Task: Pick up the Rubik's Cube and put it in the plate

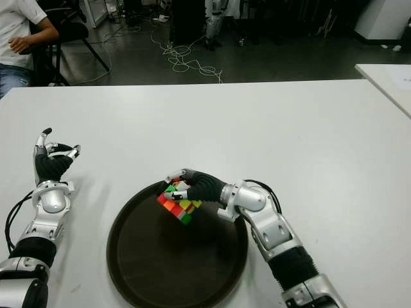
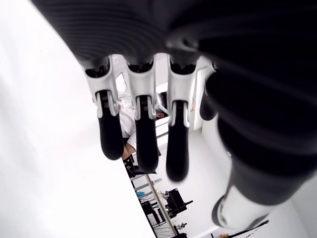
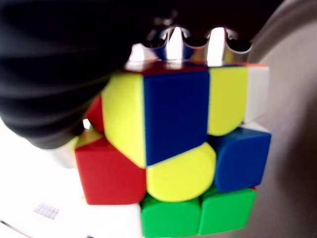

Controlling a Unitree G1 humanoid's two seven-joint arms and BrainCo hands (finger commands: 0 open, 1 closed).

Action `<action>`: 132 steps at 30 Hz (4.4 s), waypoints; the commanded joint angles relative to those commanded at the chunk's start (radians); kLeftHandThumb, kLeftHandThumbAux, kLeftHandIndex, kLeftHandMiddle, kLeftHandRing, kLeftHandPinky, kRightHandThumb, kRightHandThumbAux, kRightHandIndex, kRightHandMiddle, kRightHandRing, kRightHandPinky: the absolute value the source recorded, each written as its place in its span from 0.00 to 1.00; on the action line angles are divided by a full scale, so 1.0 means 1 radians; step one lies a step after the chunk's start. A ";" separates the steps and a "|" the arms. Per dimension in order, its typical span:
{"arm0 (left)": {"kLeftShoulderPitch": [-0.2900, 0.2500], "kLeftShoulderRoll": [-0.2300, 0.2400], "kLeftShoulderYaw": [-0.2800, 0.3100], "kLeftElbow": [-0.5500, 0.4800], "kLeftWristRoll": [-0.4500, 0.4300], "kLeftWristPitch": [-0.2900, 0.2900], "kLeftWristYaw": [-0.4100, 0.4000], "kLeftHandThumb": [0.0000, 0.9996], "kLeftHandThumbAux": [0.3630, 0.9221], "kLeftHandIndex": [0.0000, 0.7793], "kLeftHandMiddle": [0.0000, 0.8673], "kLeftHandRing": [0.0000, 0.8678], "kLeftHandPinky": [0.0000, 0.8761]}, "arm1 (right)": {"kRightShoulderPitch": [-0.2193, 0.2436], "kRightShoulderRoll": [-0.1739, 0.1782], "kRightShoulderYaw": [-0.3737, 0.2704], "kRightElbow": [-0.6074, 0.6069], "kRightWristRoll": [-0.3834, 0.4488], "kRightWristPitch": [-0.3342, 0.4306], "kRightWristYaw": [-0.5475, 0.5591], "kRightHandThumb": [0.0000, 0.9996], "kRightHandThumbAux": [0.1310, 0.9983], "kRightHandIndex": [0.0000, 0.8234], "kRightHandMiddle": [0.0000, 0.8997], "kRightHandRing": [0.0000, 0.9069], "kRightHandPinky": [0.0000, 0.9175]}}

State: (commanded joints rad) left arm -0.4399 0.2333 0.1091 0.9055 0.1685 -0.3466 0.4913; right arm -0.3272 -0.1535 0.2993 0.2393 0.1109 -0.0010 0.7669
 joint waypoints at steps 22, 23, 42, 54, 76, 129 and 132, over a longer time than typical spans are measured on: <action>0.000 0.002 -0.002 0.000 0.004 -0.001 0.000 0.32 0.75 0.17 0.44 0.57 0.61 | -0.041 0.023 -0.015 0.126 -0.005 -0.210 0.065 0.01 0.49 0.18 0.19 0.19 0.14; 0.000 0.002 -0.003 0.000 0.005 -0.002 0.001 0.32 0.75 0.17 0.44 0.57 0.61 | -0.037 0.020 -0.016 0.123 -0.003 -0.219 0.070 0.00 0.49 0.18 0.19 0.19 0.13; -0.003 0.000 -0.002 0.005 0.005 0.003 0.006 0.37 0.78 0.18 0.49 0.63 0.67 | -0.154 0.008 -0.077 0.157 0.231 0.283 0.309 0.00 0.30 0.00 0.00 0.00 0.00; 0.000 -0.002 0.002 -0.004 -0.006 0.002 -0.008 0.41 0.77 0.16 0.67 0.79 0.81 | -0.189 0.023 -0.108 0.182 0.259 0.428 0.307 0.00 0.24 0.00 0.00 0.00 0.00; -0.002 0.001 -0.002 0.003 0.002 0.008 -0.002 0.38 0.78 0.16 0.70 0.80 0.84 | -0.202 0.022 -0.116 0.197 0.245 0.431 0.328 0.00 0.23 0.00 0.00 0.00 0.00; -0.012 0.000 0.002 0.014 -0.005 0.005 -0.006 0.39 0.76 0.17 0.66 0.76 0.80 | -0.281 -0.043 -0.475 0.354 0.107 -0.434 -0.122 0.00 0.30 0.00 0.00 0.00 0.00; -0.011 -0.001 -0.001 0.016 -0.002 0.001 -0.004 0.38 0.77 0.17 0.72 0.82 0.84 | -0.219 -0.022 -0.463 0.443 -0.017 -0.606 -0.282 0.00 0.32 0.00 0.00 0.00 0.00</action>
State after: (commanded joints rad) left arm -0.4506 0.2320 0.1079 0.9211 0.1668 -0.3460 0.4871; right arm -0.5461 -0.1752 -0.1632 0.6819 0.0938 -0.6066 0.4851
